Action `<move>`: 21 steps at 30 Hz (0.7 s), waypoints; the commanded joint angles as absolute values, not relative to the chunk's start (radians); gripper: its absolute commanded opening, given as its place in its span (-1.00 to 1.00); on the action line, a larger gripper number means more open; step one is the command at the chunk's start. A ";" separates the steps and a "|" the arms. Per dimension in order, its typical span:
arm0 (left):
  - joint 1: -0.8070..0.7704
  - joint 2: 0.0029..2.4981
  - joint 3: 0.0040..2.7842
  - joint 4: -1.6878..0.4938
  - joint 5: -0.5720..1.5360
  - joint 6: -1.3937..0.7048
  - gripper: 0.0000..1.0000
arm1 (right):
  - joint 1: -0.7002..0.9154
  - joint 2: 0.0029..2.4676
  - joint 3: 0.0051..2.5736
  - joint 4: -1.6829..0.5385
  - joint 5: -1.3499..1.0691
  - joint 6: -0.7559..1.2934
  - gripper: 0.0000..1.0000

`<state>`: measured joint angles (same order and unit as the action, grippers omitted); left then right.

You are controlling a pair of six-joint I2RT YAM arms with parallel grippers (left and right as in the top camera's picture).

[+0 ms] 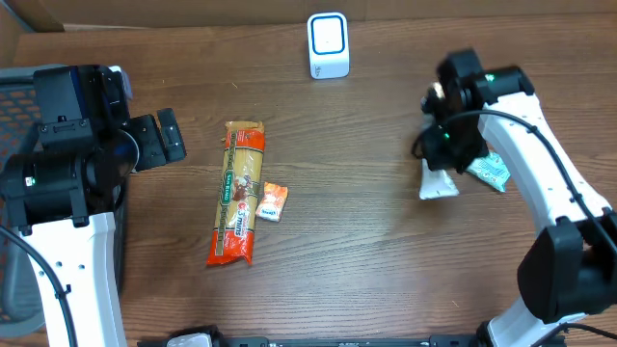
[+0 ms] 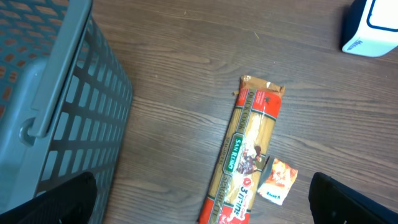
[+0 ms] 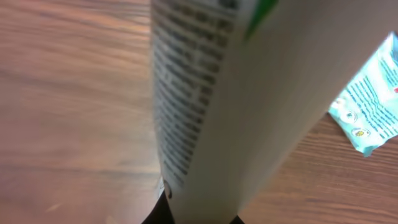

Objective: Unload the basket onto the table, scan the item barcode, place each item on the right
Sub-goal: 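Move the tube right and set it down beside the wipes pack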

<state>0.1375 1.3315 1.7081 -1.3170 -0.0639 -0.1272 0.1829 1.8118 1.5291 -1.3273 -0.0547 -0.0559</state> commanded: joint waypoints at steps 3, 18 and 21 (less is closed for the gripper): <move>0.135 1.335 1.715 -1.316 -0.059 -0.112 1.00 | 0.101 1.792 1.372 -1.153 -0.031 -0.049 -0.93; 0.135 1.335 1.715 -1.316 -0.059 -0.112 0.99 | 0.034 1.792 1.217 -0.883 0.047 0.035 -0.89; 0.135 1.335 1.715 -1.316 -0.059 -0.112 0.99 | 0.011 1.792 1.217 -0.876 0.071 0.053 -0.17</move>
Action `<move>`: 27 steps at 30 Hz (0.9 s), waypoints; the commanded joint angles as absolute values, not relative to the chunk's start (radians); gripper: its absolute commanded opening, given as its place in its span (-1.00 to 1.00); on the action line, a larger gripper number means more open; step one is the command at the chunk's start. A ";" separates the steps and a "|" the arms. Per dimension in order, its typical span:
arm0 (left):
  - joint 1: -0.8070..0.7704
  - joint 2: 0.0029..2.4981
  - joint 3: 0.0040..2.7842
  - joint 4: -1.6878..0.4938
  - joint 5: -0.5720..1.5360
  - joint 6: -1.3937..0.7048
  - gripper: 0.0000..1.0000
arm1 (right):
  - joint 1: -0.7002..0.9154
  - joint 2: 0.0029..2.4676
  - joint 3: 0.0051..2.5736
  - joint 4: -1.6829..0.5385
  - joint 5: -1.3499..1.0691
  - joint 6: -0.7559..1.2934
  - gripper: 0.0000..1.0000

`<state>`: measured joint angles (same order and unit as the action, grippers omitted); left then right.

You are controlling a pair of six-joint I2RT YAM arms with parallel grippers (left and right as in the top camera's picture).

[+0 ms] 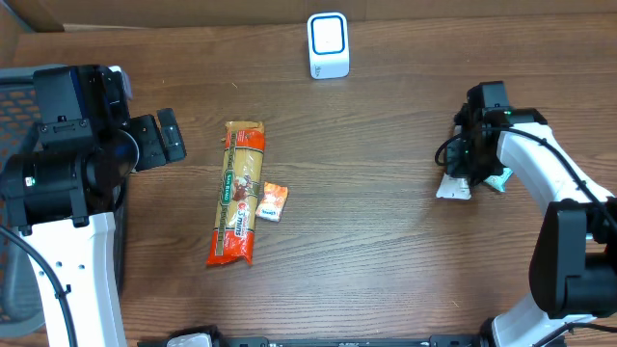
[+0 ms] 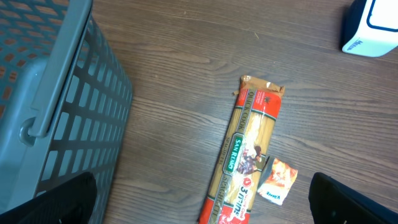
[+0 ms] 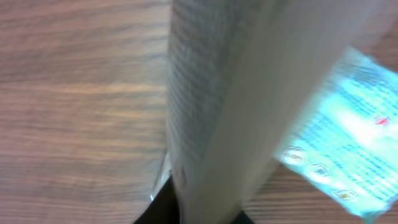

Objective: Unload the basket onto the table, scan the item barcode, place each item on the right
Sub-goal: 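Move the tube right and set it down beside the wipes pack, then move the right gripper left to the orange Kleenex pack and grasp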

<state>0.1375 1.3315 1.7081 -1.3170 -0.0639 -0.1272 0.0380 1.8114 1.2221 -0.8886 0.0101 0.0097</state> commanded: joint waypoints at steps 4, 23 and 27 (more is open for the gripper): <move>0.135 1.335 1.715 -1.316 -0.059 -0.112 0.99 | -0.020 1.792 1.223 -0.876 0.068 0.111 1.00; 0.135 1.335 1.715 -1.316 -0.059 -0.112 1.00 | 0.020 1.784 1.788 -1.154 -0.725 0.079 1.00; 0.135 1.335 1.715 -1.316 -0.059 -0.112 0.99 | 0.121 1.792 1.707 -1.100 -0.718 0.121 0.74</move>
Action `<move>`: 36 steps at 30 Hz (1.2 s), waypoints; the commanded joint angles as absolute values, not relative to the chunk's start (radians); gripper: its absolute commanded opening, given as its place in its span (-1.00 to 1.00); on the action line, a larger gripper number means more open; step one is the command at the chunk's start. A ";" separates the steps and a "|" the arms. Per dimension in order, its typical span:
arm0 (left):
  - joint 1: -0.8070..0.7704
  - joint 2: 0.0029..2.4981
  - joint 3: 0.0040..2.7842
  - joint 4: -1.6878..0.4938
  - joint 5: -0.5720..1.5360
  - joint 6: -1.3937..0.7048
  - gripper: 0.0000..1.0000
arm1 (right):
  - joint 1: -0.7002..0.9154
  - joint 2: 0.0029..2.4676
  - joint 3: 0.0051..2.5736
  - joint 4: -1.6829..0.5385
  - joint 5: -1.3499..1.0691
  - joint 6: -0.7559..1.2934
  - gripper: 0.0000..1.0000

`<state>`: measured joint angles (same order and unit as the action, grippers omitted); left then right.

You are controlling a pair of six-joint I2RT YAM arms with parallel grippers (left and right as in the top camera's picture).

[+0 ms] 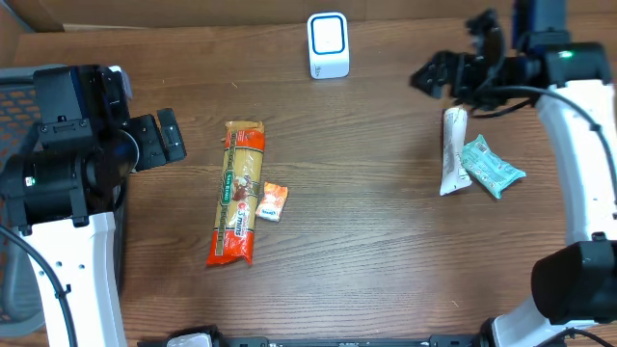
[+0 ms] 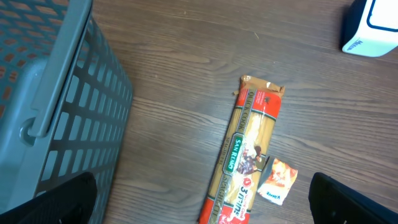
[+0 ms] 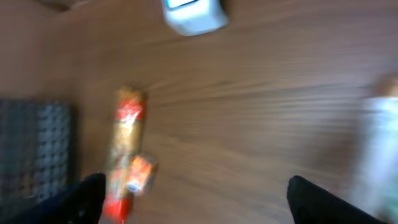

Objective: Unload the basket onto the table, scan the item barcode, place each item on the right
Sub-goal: 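Move the right gripper left to the orange Kleenex pack and grasp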

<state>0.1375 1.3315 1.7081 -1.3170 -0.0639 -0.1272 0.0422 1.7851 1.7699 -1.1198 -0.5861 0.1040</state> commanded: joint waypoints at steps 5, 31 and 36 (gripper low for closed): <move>0.135 1.335 1.715 -1.316 -0.059 -0.112 0.99 | 0.300 1.794 1.533 -0.954 -0.564 0.355 0.64; 0.135 1.335 1.715 -1.316 -0.059 -0.112 0.99 | 0.680 1.976 1.529 -0.622 -0.353 0.120 0.18; 0.135 1.335 1.715 -1.316 -0.059 -0.112 0.99 | 0.702 2.094 1.630 -0.680 -0.348 -0.161 0.26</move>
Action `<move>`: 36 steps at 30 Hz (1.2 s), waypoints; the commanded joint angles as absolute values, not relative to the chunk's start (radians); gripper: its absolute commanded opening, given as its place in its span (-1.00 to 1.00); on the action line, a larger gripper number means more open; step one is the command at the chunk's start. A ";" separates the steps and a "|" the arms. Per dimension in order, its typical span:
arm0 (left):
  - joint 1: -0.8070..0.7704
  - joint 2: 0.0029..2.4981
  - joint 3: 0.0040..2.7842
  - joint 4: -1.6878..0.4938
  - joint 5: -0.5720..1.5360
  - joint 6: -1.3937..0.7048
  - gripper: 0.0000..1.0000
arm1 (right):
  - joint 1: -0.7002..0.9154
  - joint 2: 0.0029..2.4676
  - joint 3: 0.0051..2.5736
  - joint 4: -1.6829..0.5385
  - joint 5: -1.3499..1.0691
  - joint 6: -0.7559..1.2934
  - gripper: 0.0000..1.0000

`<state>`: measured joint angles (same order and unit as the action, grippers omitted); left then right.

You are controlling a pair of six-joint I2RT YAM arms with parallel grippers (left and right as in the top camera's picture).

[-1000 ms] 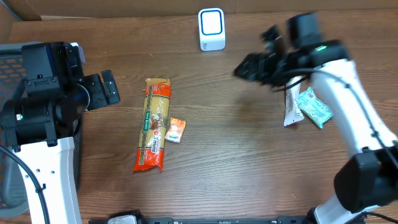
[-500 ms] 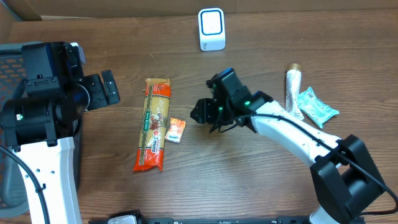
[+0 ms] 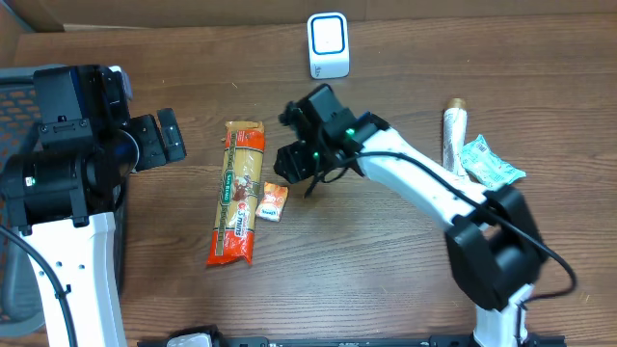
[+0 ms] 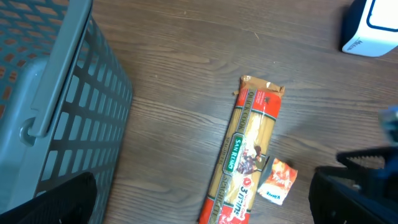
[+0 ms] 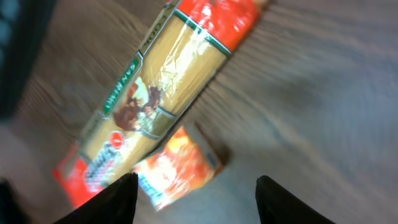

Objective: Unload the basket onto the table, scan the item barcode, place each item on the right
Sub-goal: 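Move the right gripper left to the orange Kleenex pack and grasp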

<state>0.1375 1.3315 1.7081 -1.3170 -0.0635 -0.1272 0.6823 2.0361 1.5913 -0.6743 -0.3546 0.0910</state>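
Observation:
The white and blue scanner (image 3: 328,44) stands at the back middle and also shows as the scanner (image 4: 372,28) in the left wrist view. A long spaghetti pack (image 3: 239,204) lies left of centre, with a small orange packet (image 3: 273,201) touching its right side. My right gripper (image 3: 297,166) hovers open just right of that packet; its wrist view shows the orange packet (image 5: 177,168) and spaghetti pack (image 5: 168,99) in front of the open right gripper (image 5: 194,186). My left gripper (image 3: 166,138) stands open at the left, empty.
A white tube (image 3: 453,140) and a teal packet (image 3: 492,162) lie at the right side. A grey mesh basket (image 3: 19,87) stands at the far left, beside the left arm, and fills the left of the basket (image 4: 50,93) view.
My right gripper, open at the back right above the white tube, is now over the middle, beside the small orange packet. The left arm has not moved.
My right gripper first held the white tube at the right side, then had it low next to the teal packet. Later the tube lay on the table and the gripper was open at the back right. Now the gripper is open by the orange packet.

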 commanded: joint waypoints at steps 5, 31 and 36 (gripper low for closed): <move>0.135 1.335 1.715 -1.316 -0.059 -0.112 0.99 | 0.739 2.144 1.630 -0.654 -0.306 -0.270 0.25; 0.135 1.335 1.715 -1.316 -0.059 -0.112 0.99 | 0.786 2.197 1.687 -0.655 0.114 0.205 -0.78; 0.135 1.335 1.715 -1.316 -0.059 -0.112 0.99 | 0.718 2.158 1.763 -0.922 0.191 0.601 -0.52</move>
<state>0.1375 1.3315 1.7081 -1.3167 -0.0639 -0.1272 0.7799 2.2211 1.6989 -0.8410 0.0963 0.2832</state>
